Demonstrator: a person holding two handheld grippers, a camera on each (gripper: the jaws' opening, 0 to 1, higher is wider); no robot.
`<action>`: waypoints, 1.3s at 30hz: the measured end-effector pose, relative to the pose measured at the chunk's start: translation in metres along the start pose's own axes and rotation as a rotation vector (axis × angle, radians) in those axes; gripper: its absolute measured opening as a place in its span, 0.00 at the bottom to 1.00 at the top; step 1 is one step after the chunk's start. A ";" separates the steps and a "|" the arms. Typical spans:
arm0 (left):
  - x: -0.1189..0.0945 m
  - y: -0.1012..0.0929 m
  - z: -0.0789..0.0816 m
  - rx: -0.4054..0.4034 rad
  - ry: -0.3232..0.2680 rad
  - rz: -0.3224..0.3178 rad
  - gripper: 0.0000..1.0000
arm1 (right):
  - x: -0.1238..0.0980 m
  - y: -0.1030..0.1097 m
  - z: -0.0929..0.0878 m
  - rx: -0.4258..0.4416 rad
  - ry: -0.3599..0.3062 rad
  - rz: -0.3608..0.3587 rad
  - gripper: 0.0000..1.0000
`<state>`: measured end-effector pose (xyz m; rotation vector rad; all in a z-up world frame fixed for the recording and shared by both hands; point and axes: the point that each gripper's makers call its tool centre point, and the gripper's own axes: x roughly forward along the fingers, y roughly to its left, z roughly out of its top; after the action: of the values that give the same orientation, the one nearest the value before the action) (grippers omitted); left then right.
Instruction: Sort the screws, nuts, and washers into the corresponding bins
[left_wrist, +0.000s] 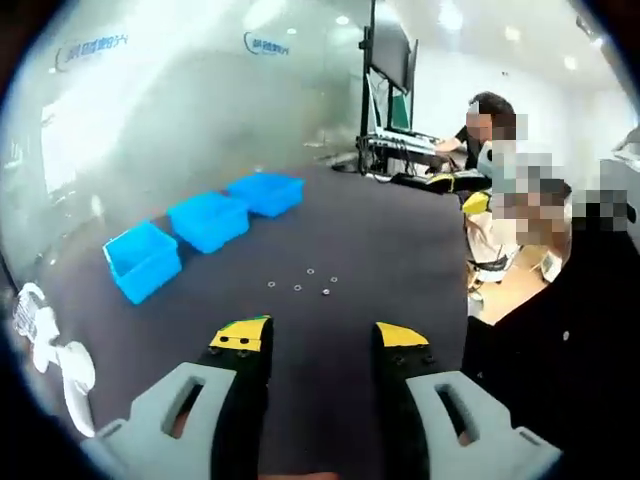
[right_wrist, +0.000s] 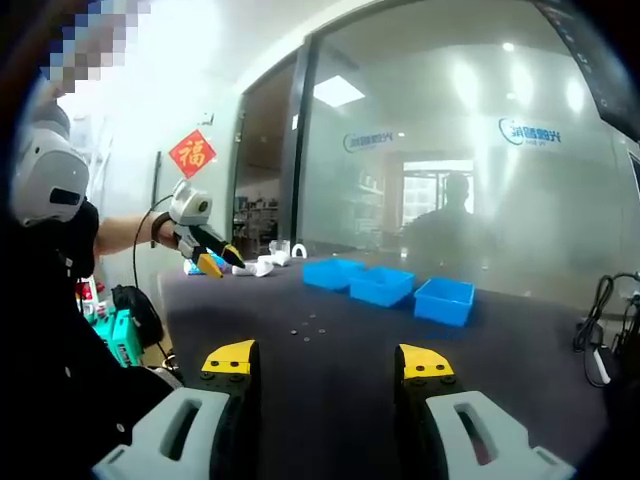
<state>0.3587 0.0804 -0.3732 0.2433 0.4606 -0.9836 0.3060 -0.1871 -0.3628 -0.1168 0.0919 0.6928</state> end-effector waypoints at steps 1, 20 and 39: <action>0.003 -0.001 0.001 -0.011 0.010 -0.005 0.39 | 0.000 0.000 0.000 0.001 -0.001 0.000 0.49; 0.055 -0.003 0.002 0.068 0.200 -0.067 0.39 | 0.000 -0.002 -0.006 0.014 0.003 -0.002 0.49; 0.085 -0.014 0.002 0.093 0.324 -0.111 0.39 | -0.004 -0.008 -0.008 0.023 0.002 -0.017 0.49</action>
<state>0.3873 0.0094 -0.4118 0.4689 0.7307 -1.0798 0.3078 -0.1964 -0.3693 -0.0962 0.1009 0.6744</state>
